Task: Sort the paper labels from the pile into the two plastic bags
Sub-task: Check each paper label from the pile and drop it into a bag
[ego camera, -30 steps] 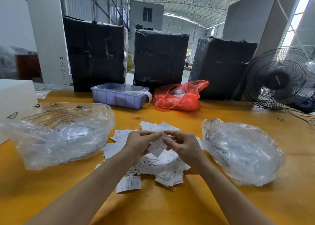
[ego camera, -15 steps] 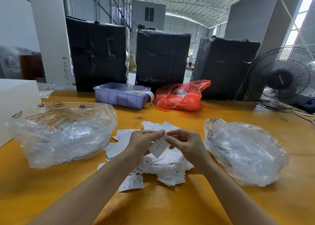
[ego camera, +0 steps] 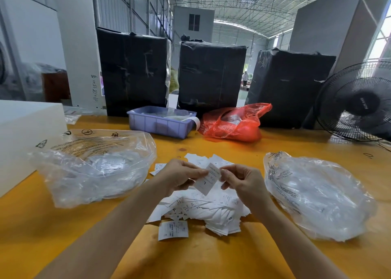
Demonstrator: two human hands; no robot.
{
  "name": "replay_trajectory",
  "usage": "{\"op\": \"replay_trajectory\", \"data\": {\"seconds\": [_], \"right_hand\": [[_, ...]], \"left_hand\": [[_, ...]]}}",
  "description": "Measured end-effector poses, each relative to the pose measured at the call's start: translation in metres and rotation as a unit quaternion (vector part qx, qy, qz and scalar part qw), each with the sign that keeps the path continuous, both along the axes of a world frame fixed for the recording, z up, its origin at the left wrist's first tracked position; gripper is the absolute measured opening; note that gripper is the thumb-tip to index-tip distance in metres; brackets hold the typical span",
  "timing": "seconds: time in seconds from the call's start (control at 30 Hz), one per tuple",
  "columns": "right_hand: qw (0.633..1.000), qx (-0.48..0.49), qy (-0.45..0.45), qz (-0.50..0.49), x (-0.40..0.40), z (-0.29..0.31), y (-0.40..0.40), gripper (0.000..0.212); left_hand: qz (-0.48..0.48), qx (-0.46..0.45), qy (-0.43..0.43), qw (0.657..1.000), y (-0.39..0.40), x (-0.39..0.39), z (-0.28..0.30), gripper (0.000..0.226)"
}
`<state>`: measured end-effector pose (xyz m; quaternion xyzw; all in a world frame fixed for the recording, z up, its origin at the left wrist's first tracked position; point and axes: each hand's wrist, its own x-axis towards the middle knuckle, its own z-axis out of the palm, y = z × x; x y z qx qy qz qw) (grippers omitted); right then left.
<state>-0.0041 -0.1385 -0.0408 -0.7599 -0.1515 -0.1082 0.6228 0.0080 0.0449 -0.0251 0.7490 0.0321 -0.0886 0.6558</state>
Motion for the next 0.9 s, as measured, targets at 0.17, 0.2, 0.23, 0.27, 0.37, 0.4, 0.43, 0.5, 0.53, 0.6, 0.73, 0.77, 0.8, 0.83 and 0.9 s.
{"op": "replay_trajectory", "data": {"seconds": [0.17, 0.2, 0.23, 0.27, 0.37, 0.4, 0.43, 0.5, 0.53, 0.6, 0.73, 0.77, 0.8, 0.83, 0.9], "right_hand": [[1.000, 0.007, 0.006, -0.002, 0.001, -0.003, -0.003, 0.013], [1.000, 0.005, 0.004, -0.001, 0.001, -0.003, -0.004, 0.014], [1.000, 0.001, 0.001, -0.001, 0.001, -0.003, -0.004, 0.016], [1.000, -0.003, -0.003, -0.001, 0.001, -0.003, -0.004, 0.017], [1.000, -0.019, -0.014, -0.004, 0.002, -0.003, -0.002, 0.017], [1.000, -0.025, -0.016, -0.003, 0.002, -0.004, -0.002, 0.016], [0.999, -0.028, -0.018, -0.003, 0.002, -0.004, -0.001, 0.015], [0.999, -0.031, -0.019, -0.005, 0.002, -0.005, -0.001, 0.015], [0.999, -0.033, -0.022, -0.006, 0.002, -0.005, -0.001, 0.016], [0.999, -0.036, -0.030, -0.007, 0.002, -0.005, -0.001, 0.016], [0.995, -0.057, -0.069, -0.054, 0.004, 0.001, -0.006, 0.015], [0.988, -0.079, -0.094, -0.091, 0.005, 0.004, -0.011, 0.013], [0.976, -0.109, -0.127, -0.142, 0.006, 0.009, -0.018, 0.011], [0.954, -0.149, -0.163, -0.202, 0.009, 0.013, -0.027, 0.011], [0.896, -0.242, -0.191, -0.321, 0.014, 0.020, -0.056, 0.012]], "left_hand": [[0.105, -0.036, -0.021, 0.994, 0.040, 0.004, 0.027, 0.015], [0.128, -0.015, -0.044, 0.991, 0.053, 0.004, 0.033, 0.014], [0.154, 0.039, -0.076, 0.984, 0.069, 0.004, 0.038, 0.013], [0.188, 0.121, -0.108, 0.969, 0.086, 0.003, 0.041, 0.013], [0.303, 0.338, -0.132, 0.881, 0.136, 0.000, 0.040, 0.016], [0.325, 0.370, -0.123, 0.862, 0.150, 0.000, 0.036, 0.017], [0.335, 0.395, -0.110, 0.848, 0.161, 0.001, 0.031, 0.019], [0.339, 0.424, -0.083, 0.836, 0.174, 0.001, 0.022, 0.019], [0.338, 0.434, -0.073, 0.832, 0.177, 0.002, 0.019, 0.018], [0.339, 0.458, -0.055, 0.820, 0.178, 0.002, 0.014, 0.019], [0.357, 0.484, -0.055, 0.797, 0.172, 0.003, 0.016, 0.016], [0.362, 0.487, -0.066, 0.792, 0.168, 0.004, 0.018, 0.015], [0.365, 0.491, -0.081, 0.787, 0.163, 0.005, 0.021, 0.015], [0.361, 0.493, -0.101, 0.785, 0.156, 0.005, 0.025, 0.015], [0.335, 0.490, -0.152, 0.790, 0.134, 0.006, 0.032, 0.017]]}}
